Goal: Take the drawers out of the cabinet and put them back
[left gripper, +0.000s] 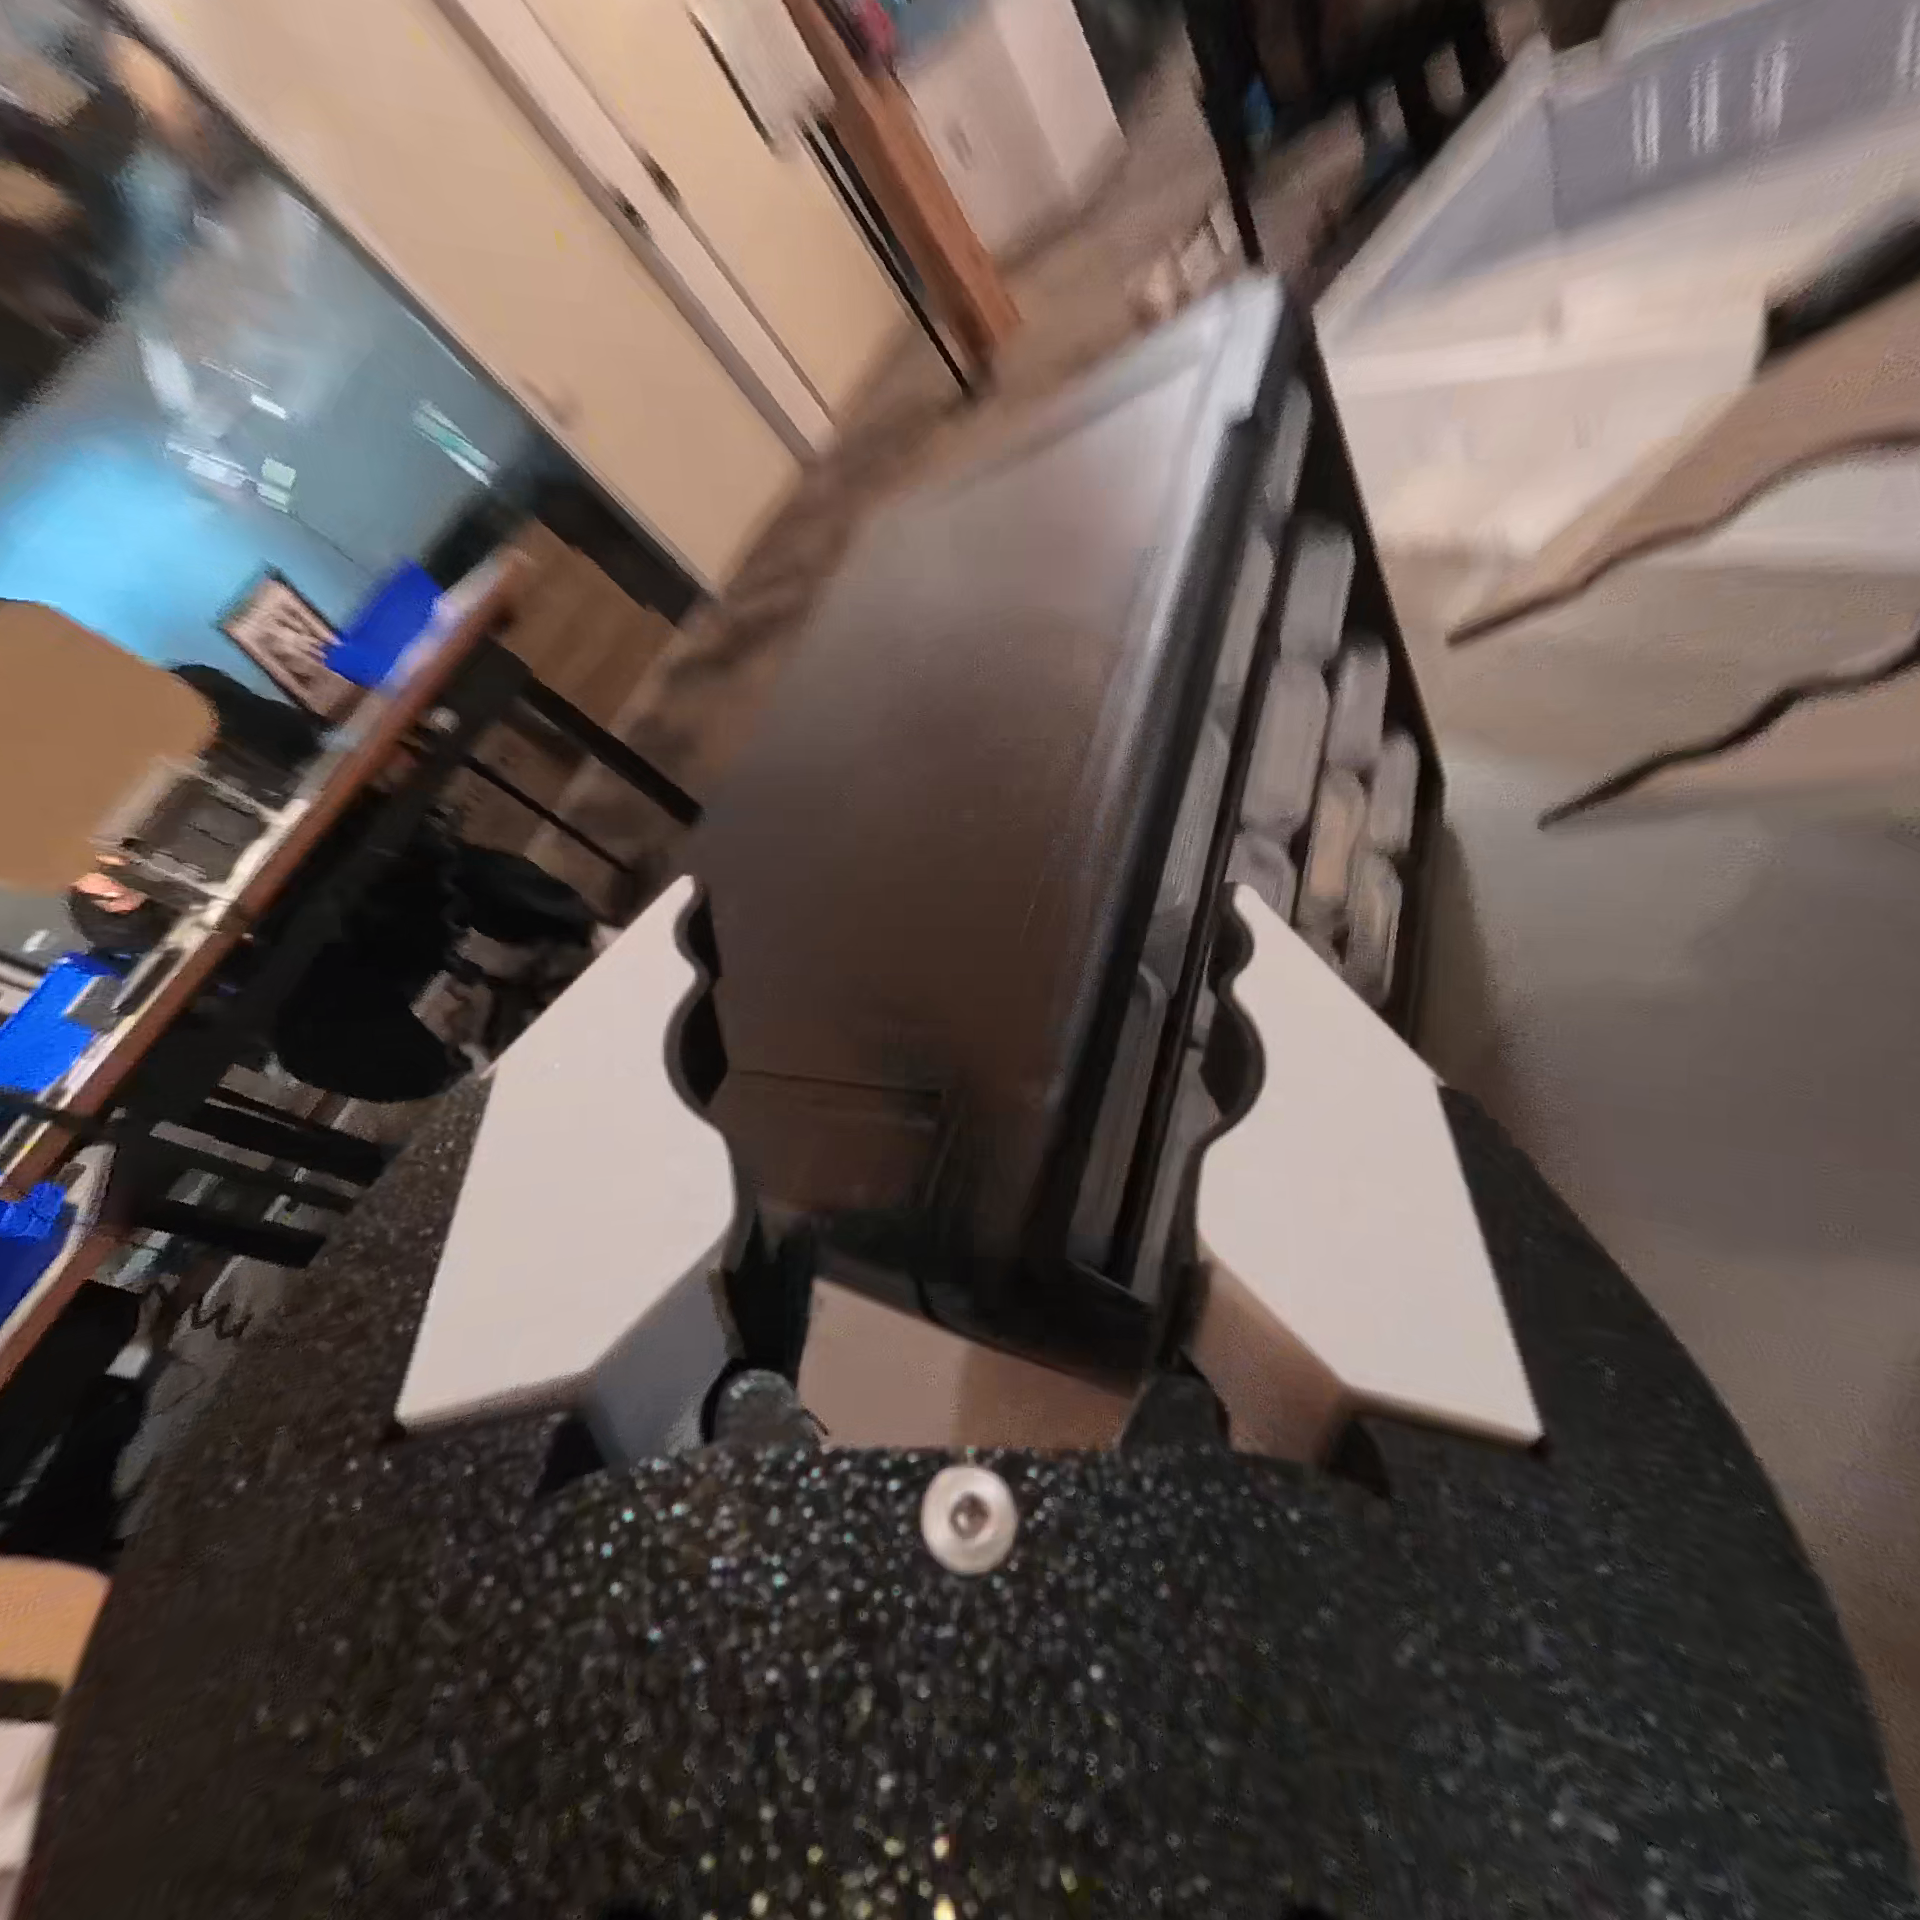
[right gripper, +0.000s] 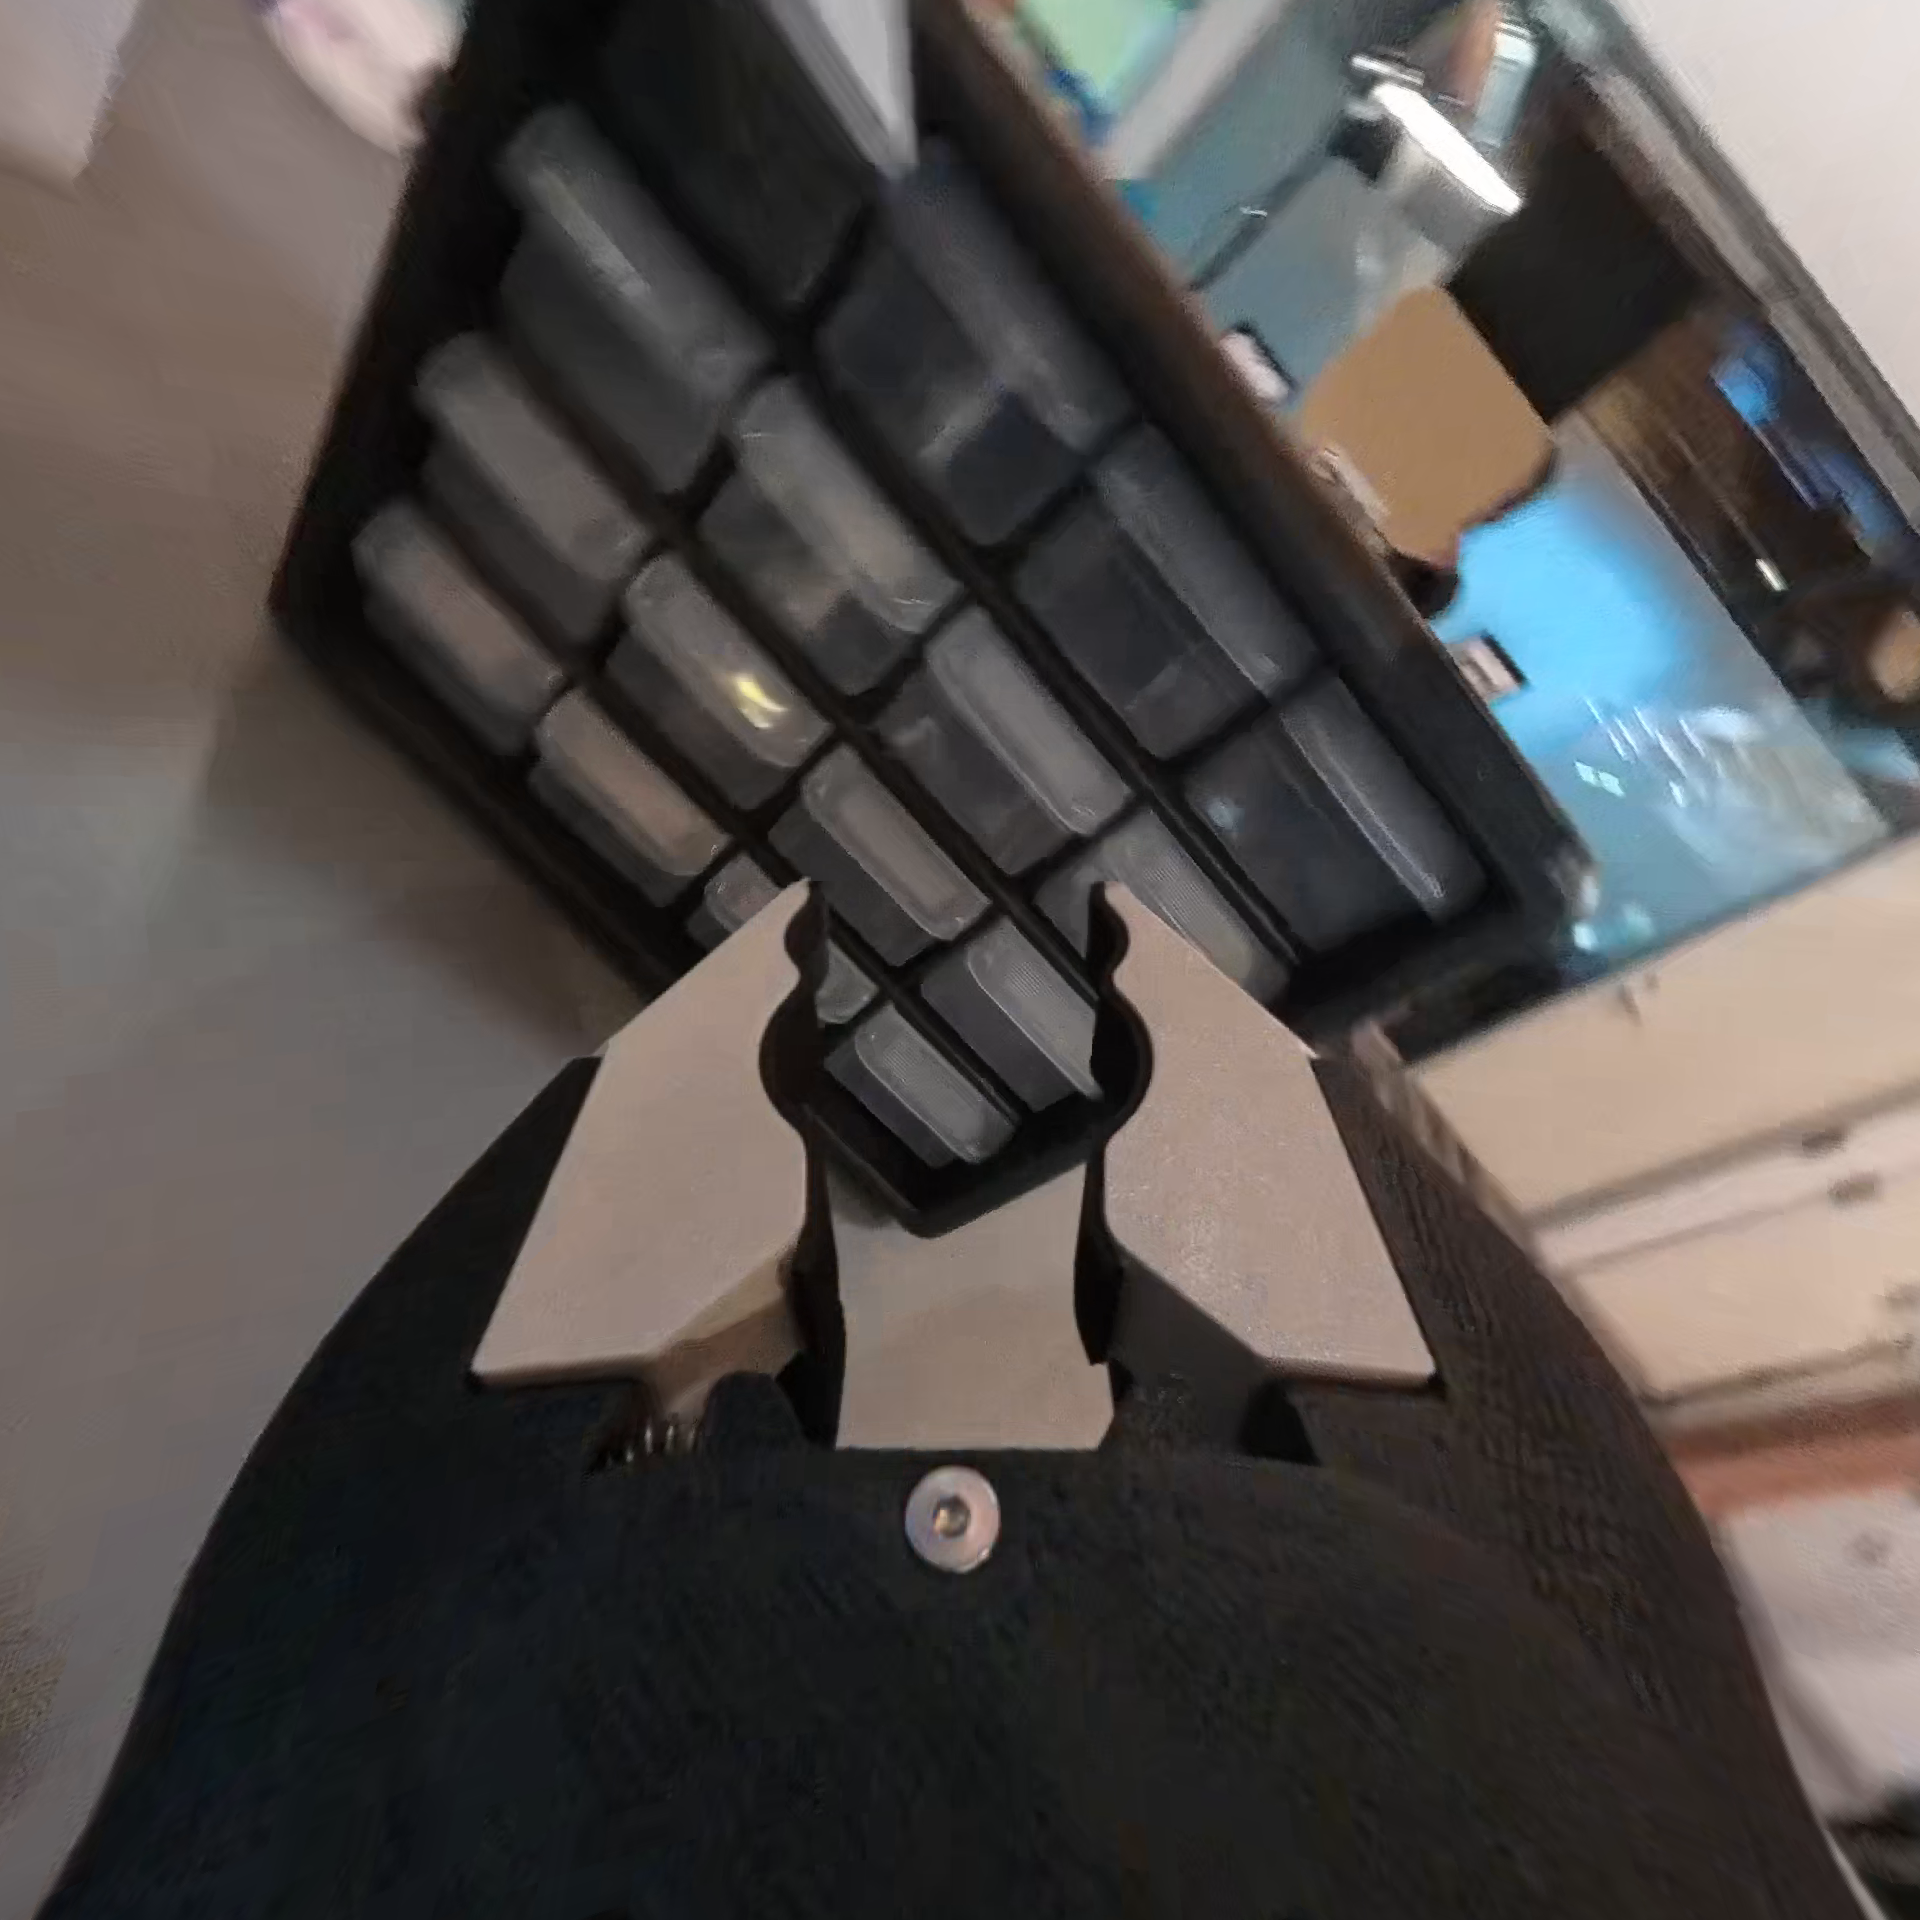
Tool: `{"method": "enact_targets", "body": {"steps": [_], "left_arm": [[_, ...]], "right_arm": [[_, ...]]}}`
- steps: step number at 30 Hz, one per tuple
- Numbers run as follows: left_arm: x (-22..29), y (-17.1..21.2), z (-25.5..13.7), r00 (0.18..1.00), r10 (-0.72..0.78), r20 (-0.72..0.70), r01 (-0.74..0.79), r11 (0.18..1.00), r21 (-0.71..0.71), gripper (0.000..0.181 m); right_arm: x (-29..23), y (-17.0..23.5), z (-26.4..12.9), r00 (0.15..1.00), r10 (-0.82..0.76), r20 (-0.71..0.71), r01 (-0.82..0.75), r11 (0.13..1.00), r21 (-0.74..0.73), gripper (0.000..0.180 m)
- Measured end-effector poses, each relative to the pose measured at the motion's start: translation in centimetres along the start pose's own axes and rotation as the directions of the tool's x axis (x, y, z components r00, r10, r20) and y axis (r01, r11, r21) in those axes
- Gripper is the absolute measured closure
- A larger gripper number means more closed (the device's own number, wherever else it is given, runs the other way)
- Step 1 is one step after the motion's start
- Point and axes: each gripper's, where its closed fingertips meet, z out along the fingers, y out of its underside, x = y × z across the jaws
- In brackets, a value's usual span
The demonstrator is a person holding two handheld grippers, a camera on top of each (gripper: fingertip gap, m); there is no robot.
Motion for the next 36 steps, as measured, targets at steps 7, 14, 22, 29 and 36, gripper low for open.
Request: {"method": "enact_targets", "body": {"steps": [7, 14, 22, 29, 36], "left_arm": [[-0.2, 2.3, -5.2, 0.823, -0.486, 0.294, 0.357, 0.845, 0.398, 0.083], [4.2, 8.1, -4.6, 0.758, -0.502, 0.417, 0.387, 0.86, 0.331, 0.071], [3.7, 9.7, -4.5, 0.704, -0.624, 0.34, 0.498, 0.775, 0.389, 0.071], [2.6, 10.3, -5.2, 0.704, -0.59, 0.395, 0.45, 0.801, 0.395, 0.08], [1.7, 11.9, -4.8, 0.69, -0.612, 0.386, 0.496, 0.788, 0.364, 0.083]], "right_arm": [[3.5, 5.3, -0.7, 0.842, 0.36, -0.401, -0.4, 0.917, -0.016, 0.138], [4.4, 9.7, -0.6, 0.747, 0.342, -0.57, -0.478, 0.872, -0.104, 0.154], [5.1, 12.3, 1.5, 0.701, 0.432, -0.568, -0.591, 0.797, -0.123, 0.175], [5.5, 13.6, 3.7, 0.708, 0.482, -0.517, -0.631, 0.76, -0.156, 0.18], [5.2, 13.0, 4.0, 0.673, 0.624, -0.397, -0.703, 0.707, -0.081, 0.18]]}}
